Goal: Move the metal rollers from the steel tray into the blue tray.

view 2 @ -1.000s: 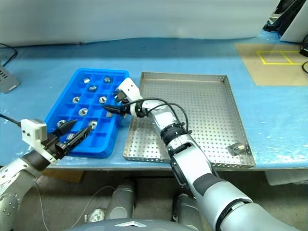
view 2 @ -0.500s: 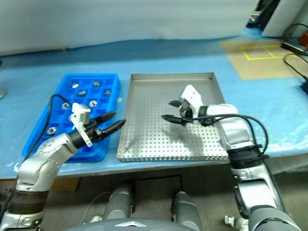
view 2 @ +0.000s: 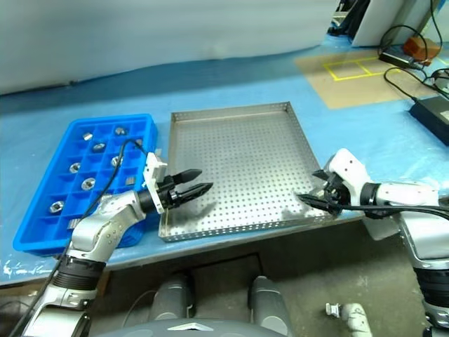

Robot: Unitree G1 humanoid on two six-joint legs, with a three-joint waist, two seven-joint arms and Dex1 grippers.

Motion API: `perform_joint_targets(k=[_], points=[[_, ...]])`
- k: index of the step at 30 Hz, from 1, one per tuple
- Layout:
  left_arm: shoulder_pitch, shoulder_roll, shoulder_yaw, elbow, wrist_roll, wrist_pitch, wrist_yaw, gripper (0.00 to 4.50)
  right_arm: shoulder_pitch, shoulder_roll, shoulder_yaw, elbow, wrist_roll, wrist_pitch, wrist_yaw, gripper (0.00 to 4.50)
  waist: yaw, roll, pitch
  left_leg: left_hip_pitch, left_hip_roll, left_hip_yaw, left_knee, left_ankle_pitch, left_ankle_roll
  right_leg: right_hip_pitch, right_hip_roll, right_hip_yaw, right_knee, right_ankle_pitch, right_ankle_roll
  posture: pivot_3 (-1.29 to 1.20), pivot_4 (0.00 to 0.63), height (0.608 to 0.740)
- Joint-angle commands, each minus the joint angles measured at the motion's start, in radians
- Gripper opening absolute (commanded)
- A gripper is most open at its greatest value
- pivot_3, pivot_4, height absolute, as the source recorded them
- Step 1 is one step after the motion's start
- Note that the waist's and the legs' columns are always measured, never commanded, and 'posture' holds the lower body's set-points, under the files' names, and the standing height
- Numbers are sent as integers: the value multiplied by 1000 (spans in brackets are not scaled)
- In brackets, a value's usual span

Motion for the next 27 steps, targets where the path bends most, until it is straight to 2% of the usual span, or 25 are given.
perform_joint_targets(k=[1,11,19,27], points=[[-3,-14,-13,-20,8,-23,-17,3547,-10,-29,-4,19,-37,-44,-31,4477,-4,0,0,1,0,1,0,0,0,1,0,1,0,0,0,-330,150,740],[15,-27,-8,-16,25,-33,-9,3547,-36,19,48,89,-32,-41,-68,4477,-4,0,0,2,0,3,1,-2,3,1,0,2,-1,0,0,-307,150,740],[38,-31,-9,-23,35,-45,-7,3547,-38,13,79,237,-69,-99,-74,4477,-2,0,0,2,0,5,2,-3,5,2,-2,2,-2,0,0,-283,150,740],[34,-32,0,68,60,-117,-47,3547,-38,30,110,267,-81,-135,-83,4477,-1,0,0,5,-1,6,2,-4,6,5,-3,3,-2,0,0,-276,150,740]])
